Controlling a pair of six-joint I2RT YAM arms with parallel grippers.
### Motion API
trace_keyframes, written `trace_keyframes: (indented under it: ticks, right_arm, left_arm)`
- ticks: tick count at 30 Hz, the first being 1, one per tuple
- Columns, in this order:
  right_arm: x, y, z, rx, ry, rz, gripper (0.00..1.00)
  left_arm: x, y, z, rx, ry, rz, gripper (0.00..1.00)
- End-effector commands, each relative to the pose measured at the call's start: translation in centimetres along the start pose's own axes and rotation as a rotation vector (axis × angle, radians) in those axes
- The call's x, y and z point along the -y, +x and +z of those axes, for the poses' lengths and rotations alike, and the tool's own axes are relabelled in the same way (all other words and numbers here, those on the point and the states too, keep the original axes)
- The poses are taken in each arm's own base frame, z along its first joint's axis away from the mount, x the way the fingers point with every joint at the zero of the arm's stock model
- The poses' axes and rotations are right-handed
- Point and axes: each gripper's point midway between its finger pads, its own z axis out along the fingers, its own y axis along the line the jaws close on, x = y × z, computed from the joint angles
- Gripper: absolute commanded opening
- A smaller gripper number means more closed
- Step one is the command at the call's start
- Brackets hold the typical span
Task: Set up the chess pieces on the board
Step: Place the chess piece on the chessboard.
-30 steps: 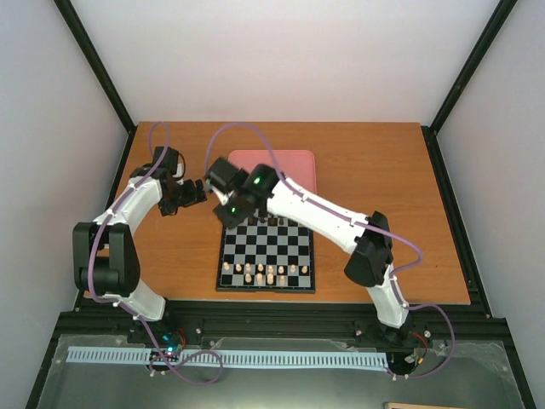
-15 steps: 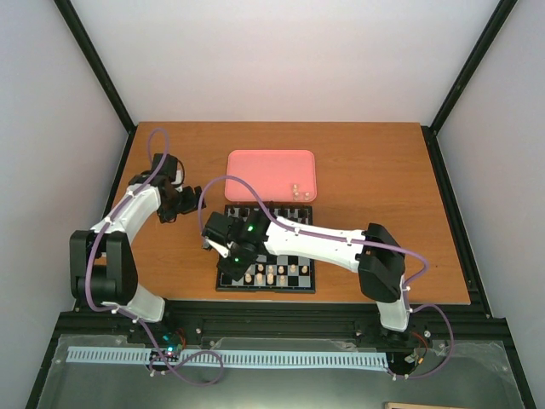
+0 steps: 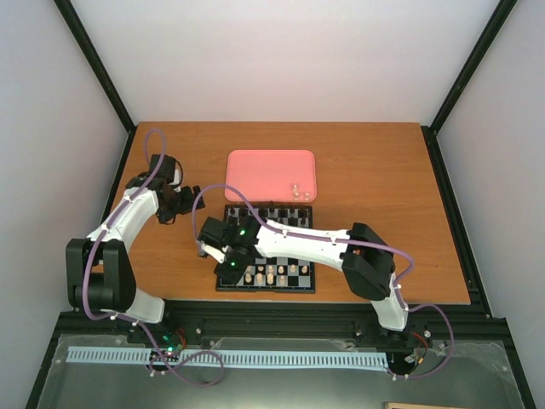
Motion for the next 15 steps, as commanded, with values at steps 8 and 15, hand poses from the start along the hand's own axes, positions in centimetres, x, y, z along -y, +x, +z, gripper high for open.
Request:
trace_keyframes:
  ticks: [8, 15]
  right_arm:
    - [0.4, 1.1, 1.8, -0.037, 0.031, -0.028, 0.13]
    - [0.7, 1.7, 2.7, -0.051, 0.035, -0.015, 0.13]
  left_arm:
    - [0.2, -0.9, -0.7, 0.048, 0.001, 0.001, 1.00]
    - [0.1, -0.6, -0.7, 0.046, 0.001, 0.004, 1.00]
